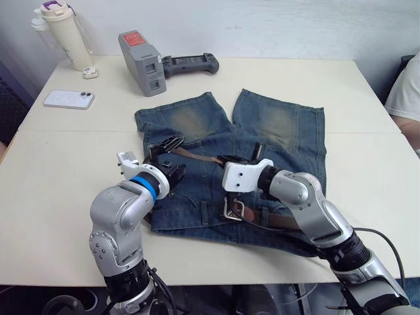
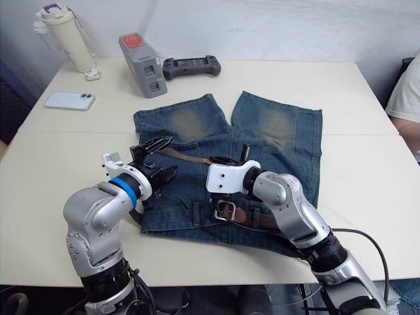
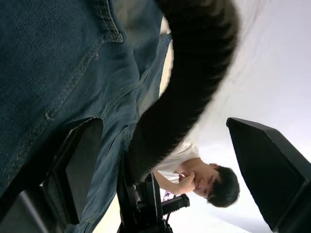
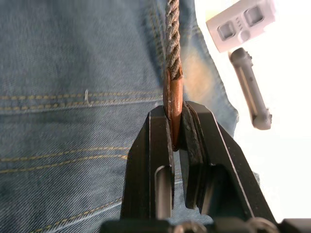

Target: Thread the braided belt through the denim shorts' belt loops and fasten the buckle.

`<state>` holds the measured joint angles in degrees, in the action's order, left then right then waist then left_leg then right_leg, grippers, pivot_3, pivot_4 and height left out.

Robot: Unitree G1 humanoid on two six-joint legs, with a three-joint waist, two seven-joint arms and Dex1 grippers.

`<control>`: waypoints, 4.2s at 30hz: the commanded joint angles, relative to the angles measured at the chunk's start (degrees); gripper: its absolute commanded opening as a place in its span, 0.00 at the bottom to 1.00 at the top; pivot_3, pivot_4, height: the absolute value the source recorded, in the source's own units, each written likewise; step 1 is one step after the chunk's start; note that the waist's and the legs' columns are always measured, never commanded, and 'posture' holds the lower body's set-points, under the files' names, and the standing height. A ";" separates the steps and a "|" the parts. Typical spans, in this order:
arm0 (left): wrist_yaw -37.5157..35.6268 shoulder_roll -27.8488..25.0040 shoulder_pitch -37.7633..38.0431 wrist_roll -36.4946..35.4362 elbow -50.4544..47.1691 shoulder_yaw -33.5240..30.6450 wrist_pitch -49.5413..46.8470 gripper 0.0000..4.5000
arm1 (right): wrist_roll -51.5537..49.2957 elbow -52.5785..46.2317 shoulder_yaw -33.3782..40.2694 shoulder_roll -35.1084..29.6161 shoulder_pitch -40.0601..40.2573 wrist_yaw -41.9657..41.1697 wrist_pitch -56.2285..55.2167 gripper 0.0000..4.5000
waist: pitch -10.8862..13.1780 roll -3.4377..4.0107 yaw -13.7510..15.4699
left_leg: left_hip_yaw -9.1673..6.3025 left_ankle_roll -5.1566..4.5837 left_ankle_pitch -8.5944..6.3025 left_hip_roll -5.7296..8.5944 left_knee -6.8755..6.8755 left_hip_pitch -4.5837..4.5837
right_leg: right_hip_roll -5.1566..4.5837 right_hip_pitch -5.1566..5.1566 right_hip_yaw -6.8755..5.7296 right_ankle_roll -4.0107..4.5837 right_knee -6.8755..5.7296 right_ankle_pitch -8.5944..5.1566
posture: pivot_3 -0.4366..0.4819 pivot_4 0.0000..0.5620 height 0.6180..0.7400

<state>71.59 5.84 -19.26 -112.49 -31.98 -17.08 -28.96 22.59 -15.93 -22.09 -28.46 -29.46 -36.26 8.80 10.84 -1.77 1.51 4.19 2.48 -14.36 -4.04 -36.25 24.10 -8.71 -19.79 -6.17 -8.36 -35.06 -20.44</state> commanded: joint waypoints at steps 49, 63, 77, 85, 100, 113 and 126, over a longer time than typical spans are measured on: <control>-18.55 -5.56 5.66 -0.51 3.55 -5.39 -13.61 0.00 | -34.79 4.94 12.81 -0.50 -8.53 -11.67 46.73 0.99 | -0.04 0.08 -0.33 | 0.07 -0.03 0.01 -0.01 -0.02 -0.04 | 0.00 -0.14 0.15 0.05 -0.35 -0.03 | 0.48 0.27 1.00; -15.89 -4.61 4.09 -0.51 -0.59 -1.48 -8.36 0.00 | -26.61 14.94 -1.43 -2.02 -7.35 -10.63 37.21 0.80 | -0.10 0.06 -0.05 | 0.05 -0.02 0.02 -0.02 -0.17 -0.05 | 0.00 -0.06 0.16 0.05 -0.39 -0.03 | 0.48 0.27 1.00; -17.84 -5.50 3.73 -0.51 -0.49 -0.05 -8.18 0.00 | -26.28 17.66 3.02 3.12 -7.84 -6.86 32.85 0.00 | -0.20 0.03 -0.48 | 0.23 0.01 0.02 -0.03 0.05 -0.70 | 0.01 0.33 0.36 0.07 -0.13 -0.04 | 0.48 0.27 1.00; -21.53 -9.79 3.65 -0.51 2.37 -2.61 -11.49 0.00 | -26.02 36.39 11.32 8.29 -17.31 1.60 27.61 0.00 | -0.18 0.06 -1.04 | 0.38 0.04 0.06 -0.09 0.02 -0.76 | 0.03 0.26 0.49 0.10 -0.30 -0.02 | 0.48 0.27 1.00; -23.82 -11.03 0.69 -0.51 8.21 -6.79 -15.97 0.00 | -28.04 36.29 12.12 8.21 -19.33 -2.90 26.23 0.38 | -0.17 0.07 -0.22 | 0.44 0.06 0.05 -0.09 0.25 -0.59 | 0.04 0.06 0.48 0.10 -0.31 -0.02 | 0.48 0.27 1.00; -28.17 -16.92 1.21 -0.51 15.14 -9.26 -21.06 0.00 | -37.24 1.10 11.03 -8.00 -11.17 -18.14 34.39 0.99 | -0.12 0.15 -0.14 | 0.46 0.05 0.07 -0.10 0.10 0.16 | 0.05 -0.77 0.55 0.09 -0.56 -0.02 | 0.48 0.27 1.00; -36.22 -27.62 4.30 -0.50 15.51 -3.11 -22.36 0.00 | -43.71 -8.86 11.87 -11.41 -6.37 -15.78 48.32 0.99 | -0.12 0.15 -0.16 | 0.50 0.05 0.07 -0.10 0.14 0.12 | 0.05 -0.79 0.61 0.10 -0.56 -0.02 | 0.48 0.27 1.00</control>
<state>36.93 -23.56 -15.18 -112.50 -14.76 -21.64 -54.05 -19.82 -22.02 -12.29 -38.85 -35.47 -53.17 55.12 10.72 -1.62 1.35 4.69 2.53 -14.29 -4.14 -36.12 24.22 -8.67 -20.57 -5.55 -8.26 -35.61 -20.46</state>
